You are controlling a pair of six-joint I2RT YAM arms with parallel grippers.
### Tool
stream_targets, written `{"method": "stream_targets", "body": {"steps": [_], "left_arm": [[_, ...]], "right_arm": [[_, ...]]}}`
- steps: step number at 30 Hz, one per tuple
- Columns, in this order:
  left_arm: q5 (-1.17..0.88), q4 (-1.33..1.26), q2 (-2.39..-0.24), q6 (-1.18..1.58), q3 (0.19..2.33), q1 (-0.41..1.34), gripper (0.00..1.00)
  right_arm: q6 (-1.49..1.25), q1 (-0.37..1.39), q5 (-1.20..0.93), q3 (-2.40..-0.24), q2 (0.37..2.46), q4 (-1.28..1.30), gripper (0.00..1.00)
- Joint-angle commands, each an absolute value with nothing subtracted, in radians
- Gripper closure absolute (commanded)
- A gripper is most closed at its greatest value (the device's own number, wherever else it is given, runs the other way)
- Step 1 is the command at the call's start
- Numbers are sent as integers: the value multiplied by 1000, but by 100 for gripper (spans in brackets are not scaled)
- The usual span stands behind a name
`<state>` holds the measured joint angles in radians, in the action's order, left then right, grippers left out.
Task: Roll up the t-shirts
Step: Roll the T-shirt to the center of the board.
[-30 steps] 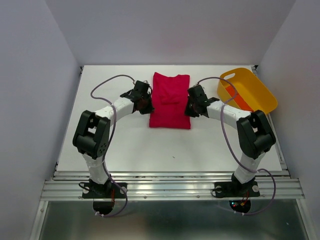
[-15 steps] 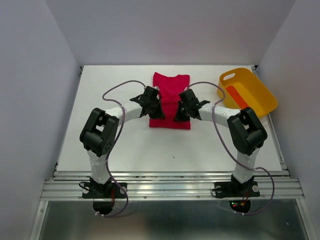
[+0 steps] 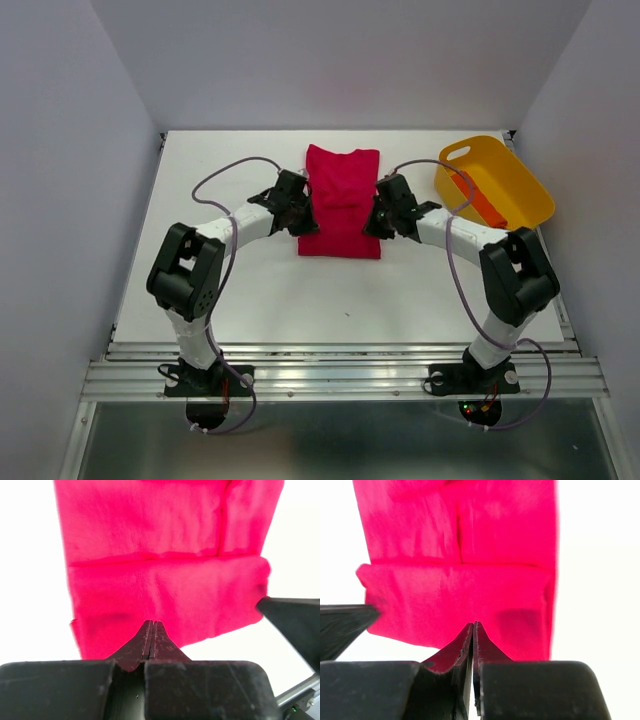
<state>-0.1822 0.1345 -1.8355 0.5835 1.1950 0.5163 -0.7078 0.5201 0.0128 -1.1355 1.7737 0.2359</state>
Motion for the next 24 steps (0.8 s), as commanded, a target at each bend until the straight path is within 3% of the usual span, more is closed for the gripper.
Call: {"method": "stream_targets", "body": {"steps": [1,13,22,24], "left_arm": [[-167,149,-1701,522,1161,485,100],[-267,74,-1821,522,1049,479,100],[-163,175,-1662,488,1071,451,100],[-140,192,-1605,492,1052,440,88]], "right_arm": [[-669,497,77,-1123,1683,252,93],[-698,497,46,-1009,1776,199,94],[-673,497,138,-1020,1609,273,88],[-672,497,144,-1011,1565,288,80]]}}
